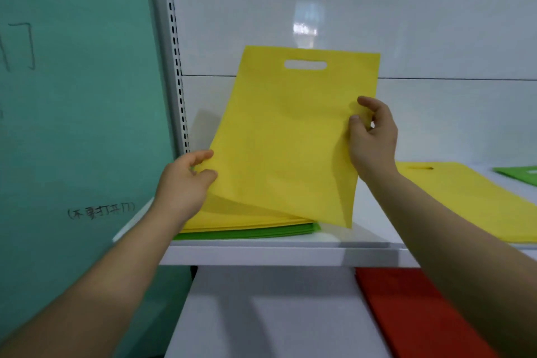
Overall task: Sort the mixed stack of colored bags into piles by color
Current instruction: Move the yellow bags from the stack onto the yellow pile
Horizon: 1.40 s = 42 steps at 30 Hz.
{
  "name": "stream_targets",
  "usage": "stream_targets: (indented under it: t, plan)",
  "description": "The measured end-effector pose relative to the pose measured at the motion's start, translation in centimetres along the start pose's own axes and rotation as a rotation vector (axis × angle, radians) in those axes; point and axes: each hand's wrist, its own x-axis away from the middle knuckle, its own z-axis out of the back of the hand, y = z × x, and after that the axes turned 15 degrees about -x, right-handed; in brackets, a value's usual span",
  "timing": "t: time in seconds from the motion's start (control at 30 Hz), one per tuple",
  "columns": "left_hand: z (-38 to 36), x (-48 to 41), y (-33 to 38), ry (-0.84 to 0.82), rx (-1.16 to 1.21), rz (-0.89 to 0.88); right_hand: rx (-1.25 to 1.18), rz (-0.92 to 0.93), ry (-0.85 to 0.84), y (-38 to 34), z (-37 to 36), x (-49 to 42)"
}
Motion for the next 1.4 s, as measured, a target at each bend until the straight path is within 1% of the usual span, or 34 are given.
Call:
stream_targets:
  t: [0.03, 0.1, 0.23, 0.4, 0.6, 0.7, 0.77, 0.93, 1.0, 1.07, 1.13, 1.2, 1.4]
  plan:
    - [-0.6, 0.0, 0.8, -0.011, 0.037, -0.005, 0.017, 0.006, 0.006, -0.2, 0.8, -0.4]
    - [-2.0, 0.4, 2.5, -0.037, 0.036, -0.033, 0.064, 0.008, 0.010, -0.4, 2.8, -1.4]
    - [-5.3, 1.4, 5.8, -0.068, -0.065, -0.120, 0.194, -0.001, -0.021, 0.2, 7.4, -3.9]
    - [-11.2, 3.3, 11.0, -0.127, -0.185, -0.280, 0.357, -0.078, -0.062, 2.1, 15.2, -7.1]
    - [-19.4, 6.3, 15.9, -0.270, -0.213, -0.271, 0.514, -0.165, -0.153, 5.7, 23.9, -10.8]
    - [-22.7, 7.8, 17.3, -0.346, -0.299, -0.284, 0.568, -0.206, -0.230, 7.7, 26.8, -12.2]
    - [-24.3, 8.7, 17.9, -0.364, -0.355, -0.281, 0.599, -0.238, -0.296, 9.0, 28.3, -12.7]
    - [-26.5, 10.5, 18.0, -0.381, -0.508, -0.259, 0.732, -0.386, -0.479, 11.4, 30.9, -13.3]
    - [-26.6, 11.0, 18.0, -0.426, -0.575, -0.267, 0.799, -0.442, -0.544, 11.9, 31.6, -13.4]
    - [-26.4, 11.3, 18.3, -0.505, -0.599, -0.271, 0.853, -0.477, -0.596, 12.4, 32.3, -13.4]
    - [-26.1, 11.5, 18.5, -0.566, -0.598, -0.288, 0.877, -0.500, -0.625, 12.9, 32.8, -13.4]
    - [-26.1, 11.6, 18.3, -0.592, -0.596, -0.338, 0.872, -0.512, -0.633, 13.0, 33.1, -13.3]
    - [-26.2, 11.9, 18.1, -0.529, -0.539, -0.424, 0.849, -0.476, -0.681, 12.6, 33.4, -13.2]
